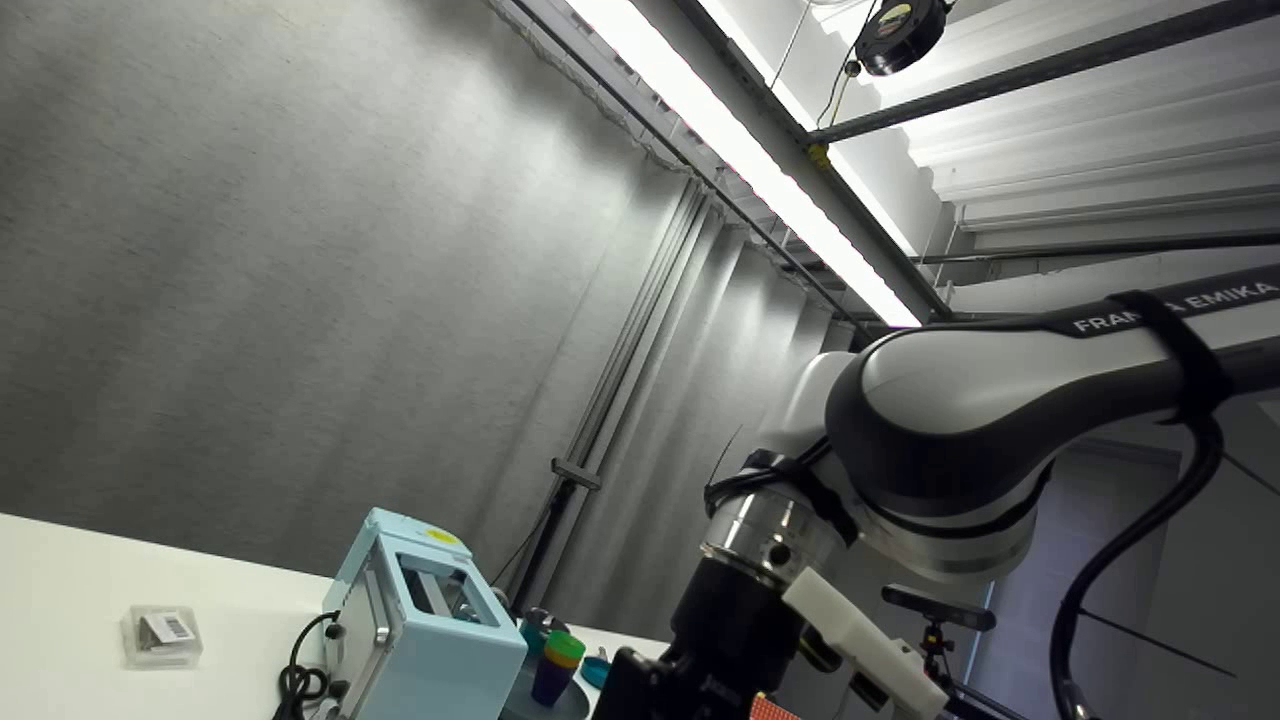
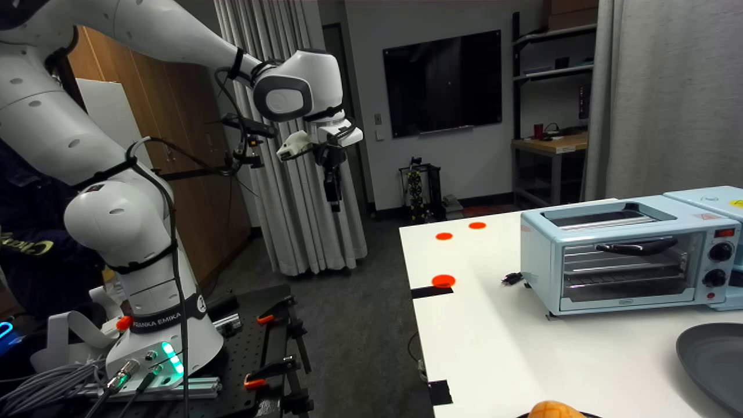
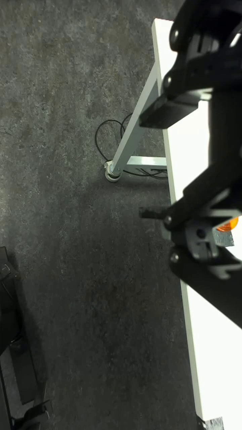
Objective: Move the orange object backwards
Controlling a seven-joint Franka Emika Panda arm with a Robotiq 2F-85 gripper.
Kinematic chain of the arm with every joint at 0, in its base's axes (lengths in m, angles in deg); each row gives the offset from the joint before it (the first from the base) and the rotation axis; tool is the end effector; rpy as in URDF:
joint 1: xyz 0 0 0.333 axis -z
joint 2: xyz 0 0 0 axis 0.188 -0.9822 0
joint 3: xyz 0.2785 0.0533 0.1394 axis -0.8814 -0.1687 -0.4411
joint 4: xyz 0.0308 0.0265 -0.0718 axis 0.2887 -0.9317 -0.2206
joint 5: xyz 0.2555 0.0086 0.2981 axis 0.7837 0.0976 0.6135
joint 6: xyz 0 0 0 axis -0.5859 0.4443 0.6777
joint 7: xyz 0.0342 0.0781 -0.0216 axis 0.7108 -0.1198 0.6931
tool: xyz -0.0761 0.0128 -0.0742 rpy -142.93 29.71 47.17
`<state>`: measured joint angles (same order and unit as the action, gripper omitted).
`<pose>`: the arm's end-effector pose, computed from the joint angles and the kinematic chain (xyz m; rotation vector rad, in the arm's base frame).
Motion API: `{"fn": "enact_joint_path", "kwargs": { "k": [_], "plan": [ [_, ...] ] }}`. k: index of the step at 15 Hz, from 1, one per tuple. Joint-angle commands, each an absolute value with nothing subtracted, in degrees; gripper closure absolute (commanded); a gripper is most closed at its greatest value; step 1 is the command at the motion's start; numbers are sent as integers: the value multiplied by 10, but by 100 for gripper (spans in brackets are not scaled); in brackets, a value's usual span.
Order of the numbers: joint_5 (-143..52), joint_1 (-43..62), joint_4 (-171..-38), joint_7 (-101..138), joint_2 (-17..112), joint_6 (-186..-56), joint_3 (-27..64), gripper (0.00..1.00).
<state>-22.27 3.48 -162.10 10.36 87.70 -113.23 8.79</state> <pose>0.3854 0.0981 0.3905 -2.8737 0.3318 0.0516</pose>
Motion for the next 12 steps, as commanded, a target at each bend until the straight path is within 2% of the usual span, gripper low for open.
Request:
{"fn": "enact_joint_path", "kwargs": {
  "k": [1, 2, 3, 12],
  "plan": [
    [-220, 37, -1620, 102, 877, -1129, 86, 7],
    [-220, 37, -1620, 103, 877, -1130, 86, 1],
    [-221, 38, -1621, 102, 877, -1132, 85, 0],
    [-222, 38, -1620, 104, 877, -1125, 86, 0]
  ]
}}
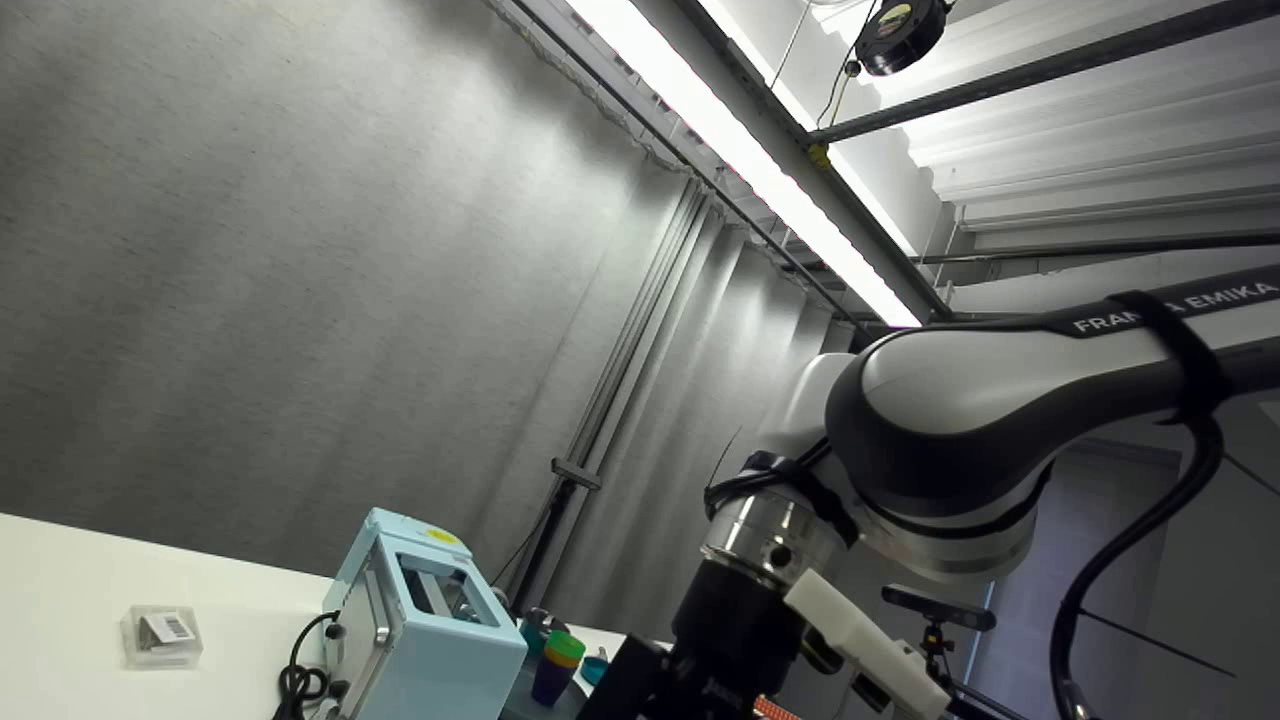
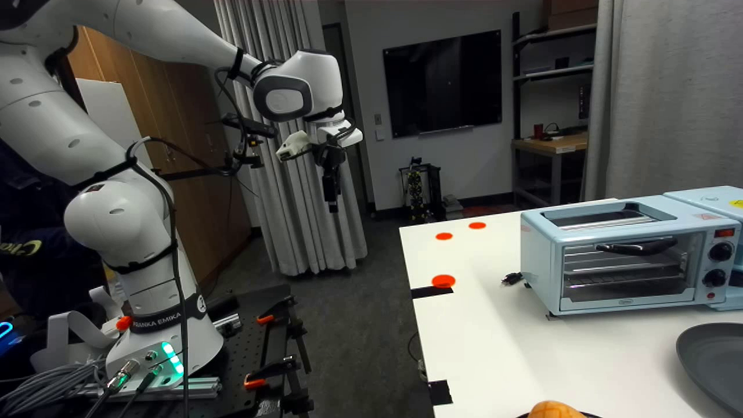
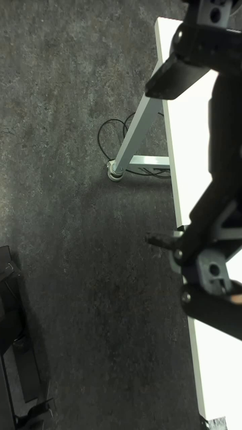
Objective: Move the orange object backwards
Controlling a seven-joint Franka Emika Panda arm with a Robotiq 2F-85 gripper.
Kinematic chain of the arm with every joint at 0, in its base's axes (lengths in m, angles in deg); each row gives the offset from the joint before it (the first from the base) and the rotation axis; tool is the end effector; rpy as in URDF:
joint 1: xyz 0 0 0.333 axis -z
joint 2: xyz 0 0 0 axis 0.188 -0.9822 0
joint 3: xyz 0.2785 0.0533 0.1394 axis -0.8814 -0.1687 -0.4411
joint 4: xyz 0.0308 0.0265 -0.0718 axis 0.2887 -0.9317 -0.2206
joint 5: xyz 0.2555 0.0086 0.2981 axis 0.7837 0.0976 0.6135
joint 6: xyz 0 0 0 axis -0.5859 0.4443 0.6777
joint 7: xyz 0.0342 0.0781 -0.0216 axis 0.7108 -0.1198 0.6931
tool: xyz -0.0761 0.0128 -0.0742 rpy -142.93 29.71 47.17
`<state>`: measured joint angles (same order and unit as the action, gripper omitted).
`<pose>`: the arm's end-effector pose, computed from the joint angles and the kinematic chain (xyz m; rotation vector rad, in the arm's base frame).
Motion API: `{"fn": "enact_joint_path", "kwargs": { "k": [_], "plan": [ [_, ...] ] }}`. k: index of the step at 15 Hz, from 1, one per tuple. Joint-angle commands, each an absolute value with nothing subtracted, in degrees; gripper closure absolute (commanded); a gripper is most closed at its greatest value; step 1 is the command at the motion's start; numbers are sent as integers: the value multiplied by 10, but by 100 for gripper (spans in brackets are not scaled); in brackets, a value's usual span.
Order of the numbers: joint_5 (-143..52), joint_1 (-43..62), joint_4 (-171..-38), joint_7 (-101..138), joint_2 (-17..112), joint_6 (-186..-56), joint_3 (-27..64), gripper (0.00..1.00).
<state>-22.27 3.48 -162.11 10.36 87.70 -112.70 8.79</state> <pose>0.3843 0.0983 0.3897 -2.8747 0.3302 0.0652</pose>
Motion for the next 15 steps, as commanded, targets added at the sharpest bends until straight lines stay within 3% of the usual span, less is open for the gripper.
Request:
{"fn": "enact_joint_path", "kwargs": {
  "k": [1, 15],
  "plan": [
    [-222, 38, -1620, 104, 877, -1125, 86, 0],
    [-222, 38, -1621, 105, 877, -1125, 86, 0]
  ]
}}
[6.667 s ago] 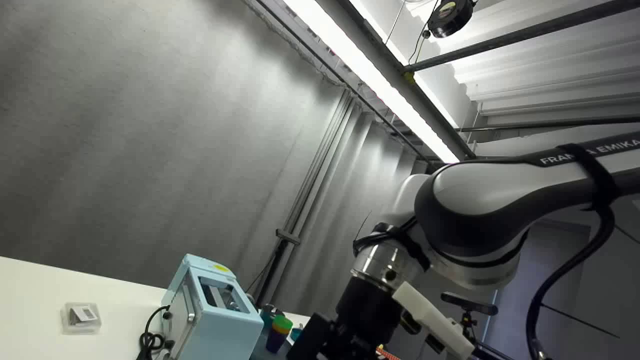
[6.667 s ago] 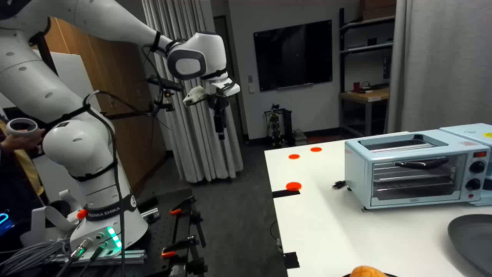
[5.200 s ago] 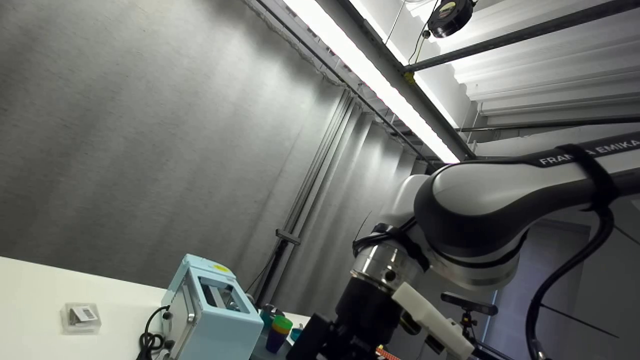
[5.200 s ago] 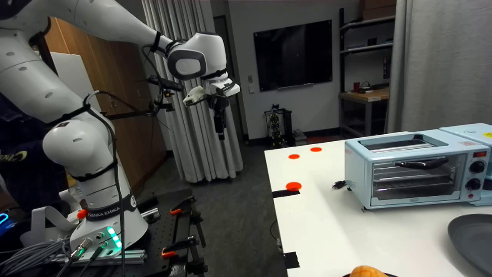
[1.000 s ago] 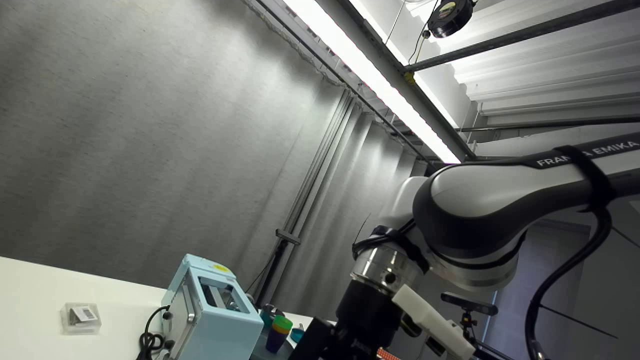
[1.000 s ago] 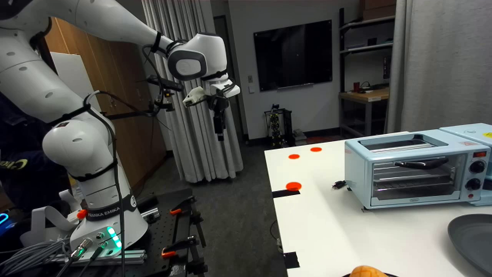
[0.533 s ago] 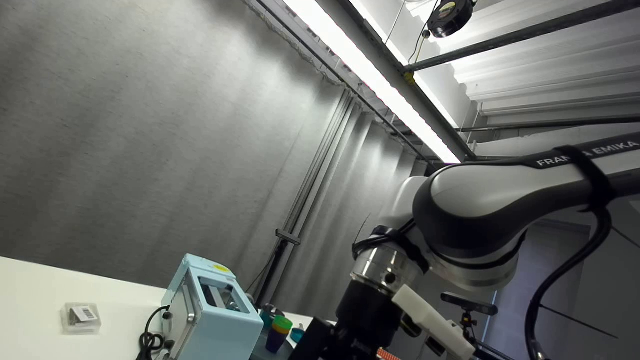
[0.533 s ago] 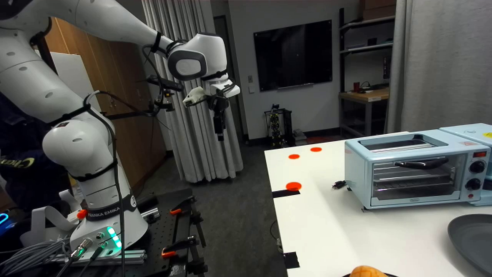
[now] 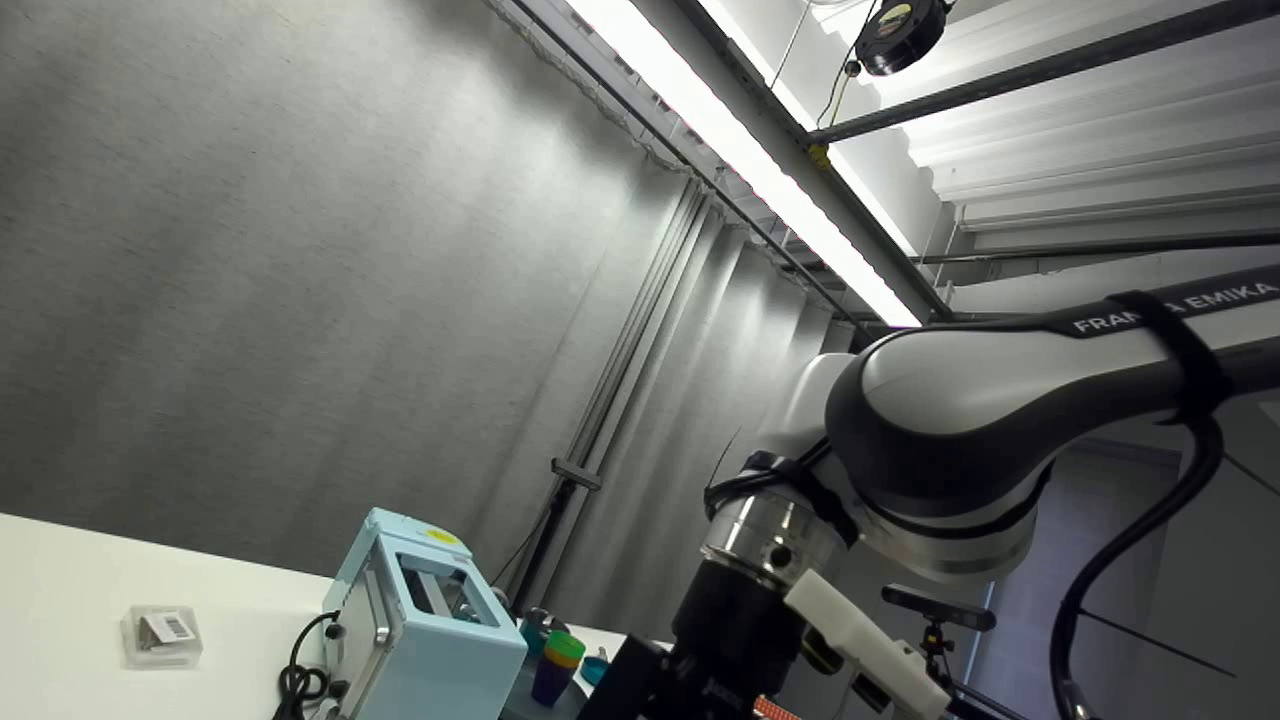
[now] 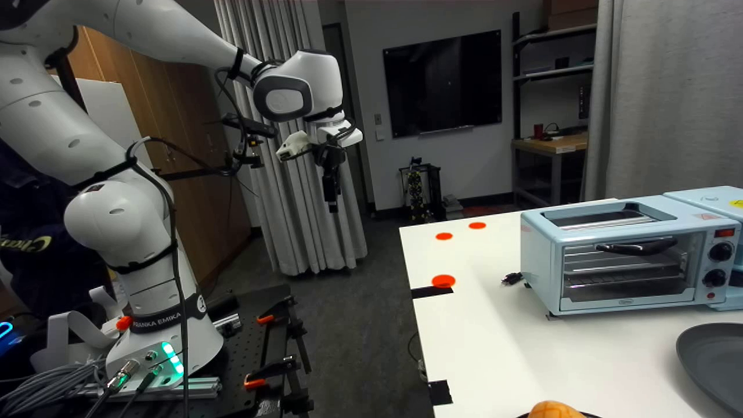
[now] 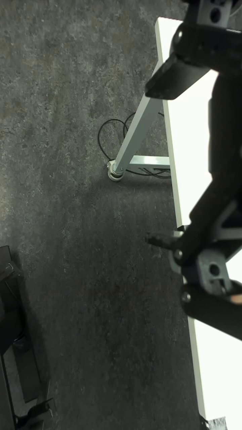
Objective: Move the orange object backwards
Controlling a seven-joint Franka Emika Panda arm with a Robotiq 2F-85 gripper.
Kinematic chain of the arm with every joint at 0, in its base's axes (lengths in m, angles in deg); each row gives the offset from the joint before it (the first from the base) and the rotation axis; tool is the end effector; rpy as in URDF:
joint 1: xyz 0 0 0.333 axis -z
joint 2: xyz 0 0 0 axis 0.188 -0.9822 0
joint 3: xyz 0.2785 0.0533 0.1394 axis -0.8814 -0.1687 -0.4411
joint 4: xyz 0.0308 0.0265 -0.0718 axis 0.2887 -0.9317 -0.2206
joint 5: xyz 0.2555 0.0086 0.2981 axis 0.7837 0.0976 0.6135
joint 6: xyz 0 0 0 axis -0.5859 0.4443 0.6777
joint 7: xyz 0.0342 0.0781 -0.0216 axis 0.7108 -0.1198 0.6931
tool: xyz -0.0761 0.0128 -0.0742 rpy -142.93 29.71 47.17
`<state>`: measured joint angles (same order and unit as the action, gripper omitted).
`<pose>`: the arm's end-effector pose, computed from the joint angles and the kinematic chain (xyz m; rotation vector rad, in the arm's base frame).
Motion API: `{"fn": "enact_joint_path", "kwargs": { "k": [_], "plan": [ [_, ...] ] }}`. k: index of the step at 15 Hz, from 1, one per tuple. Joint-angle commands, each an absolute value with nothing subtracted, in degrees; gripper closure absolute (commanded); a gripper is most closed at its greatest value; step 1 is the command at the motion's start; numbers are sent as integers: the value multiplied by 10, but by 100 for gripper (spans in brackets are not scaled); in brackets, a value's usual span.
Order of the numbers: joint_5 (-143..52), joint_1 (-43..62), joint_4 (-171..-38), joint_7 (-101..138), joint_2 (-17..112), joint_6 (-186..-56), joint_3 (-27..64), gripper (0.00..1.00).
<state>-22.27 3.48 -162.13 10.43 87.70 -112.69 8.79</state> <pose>0.3842 0.0983 0.3895 -2.8750 0.3286 0.0657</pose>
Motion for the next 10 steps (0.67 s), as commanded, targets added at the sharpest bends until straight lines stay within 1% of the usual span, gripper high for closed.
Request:
{"fn": "enact_joint_path", "kwargs": {
  "k": [1, 10],
  "plan": [
    [-222, 38, -1621, 105, 877, -1125, 86, 0],
    [-234, 42, -1620, 92, 877, -1123, 82, 0]
  ]
}}
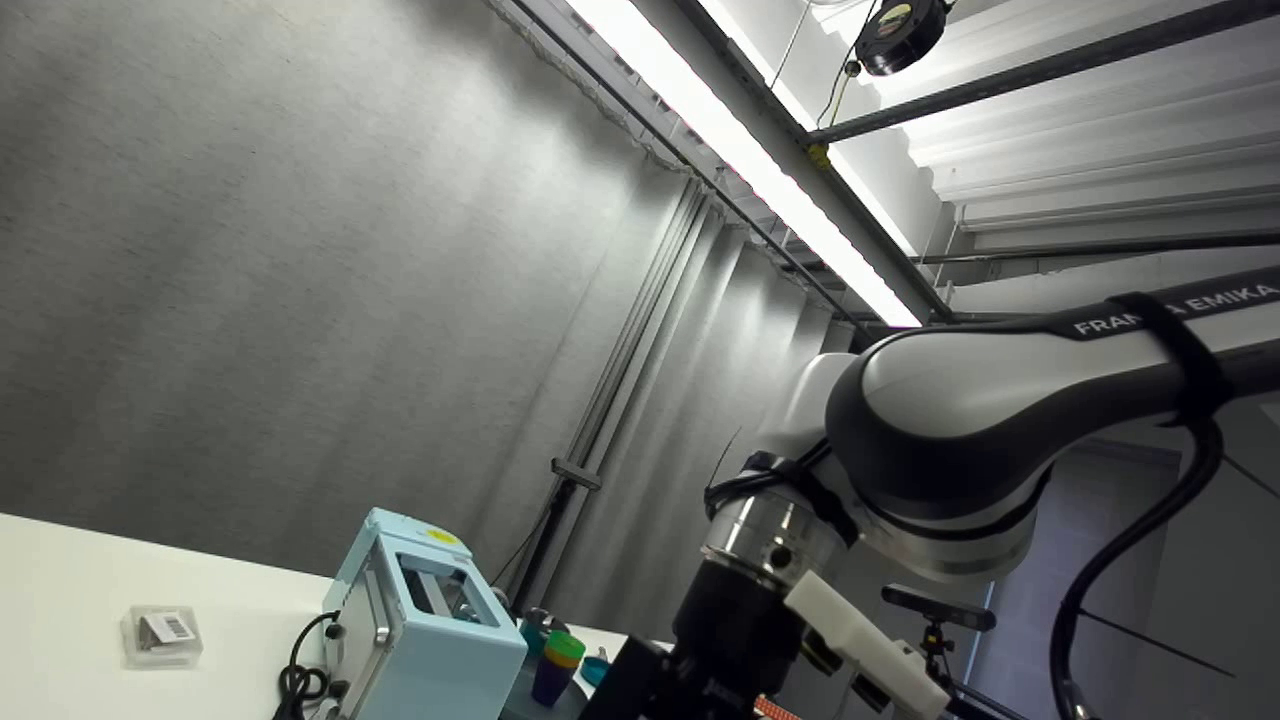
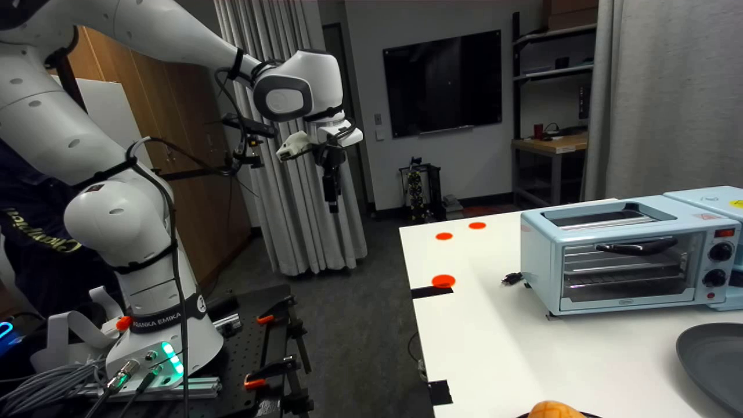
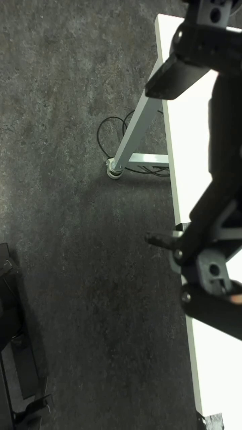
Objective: Move the orange object backwards
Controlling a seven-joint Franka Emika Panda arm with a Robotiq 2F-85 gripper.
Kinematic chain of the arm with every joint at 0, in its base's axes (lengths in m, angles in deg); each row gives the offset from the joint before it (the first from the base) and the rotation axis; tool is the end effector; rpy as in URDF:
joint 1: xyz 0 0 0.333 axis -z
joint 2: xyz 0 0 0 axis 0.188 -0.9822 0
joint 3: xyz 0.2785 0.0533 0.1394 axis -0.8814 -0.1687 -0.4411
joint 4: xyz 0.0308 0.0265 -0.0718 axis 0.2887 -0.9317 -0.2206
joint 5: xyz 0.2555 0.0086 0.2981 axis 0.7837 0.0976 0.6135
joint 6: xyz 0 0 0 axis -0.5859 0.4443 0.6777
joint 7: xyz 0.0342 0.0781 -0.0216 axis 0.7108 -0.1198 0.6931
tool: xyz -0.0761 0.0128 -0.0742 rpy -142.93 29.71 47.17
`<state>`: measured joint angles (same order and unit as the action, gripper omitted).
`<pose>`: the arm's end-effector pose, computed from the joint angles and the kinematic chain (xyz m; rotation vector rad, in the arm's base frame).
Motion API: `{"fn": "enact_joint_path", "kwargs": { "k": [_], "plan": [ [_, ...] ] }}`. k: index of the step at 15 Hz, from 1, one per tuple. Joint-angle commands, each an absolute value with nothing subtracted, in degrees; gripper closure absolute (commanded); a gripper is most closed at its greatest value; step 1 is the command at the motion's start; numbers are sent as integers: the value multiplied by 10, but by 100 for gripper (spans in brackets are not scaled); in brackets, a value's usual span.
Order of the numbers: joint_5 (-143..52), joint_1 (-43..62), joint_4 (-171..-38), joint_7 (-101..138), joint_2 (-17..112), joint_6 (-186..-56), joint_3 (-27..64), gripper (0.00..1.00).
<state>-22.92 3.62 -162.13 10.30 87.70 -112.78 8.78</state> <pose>0.3846 0.0970 0.3895 -2.8842 0.3265 0.0608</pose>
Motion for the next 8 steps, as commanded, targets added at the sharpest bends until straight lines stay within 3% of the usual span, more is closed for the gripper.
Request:
{"fn": "enact_joint_path", "kwargs": {
  "k": [1, 8],
  "plan": [
    [-234, 42, -1620, 95, 877, -1122, 83, 0],
    [-230, 39, -1621, 104, 877, -1126, 85, 0]
  ]
}}
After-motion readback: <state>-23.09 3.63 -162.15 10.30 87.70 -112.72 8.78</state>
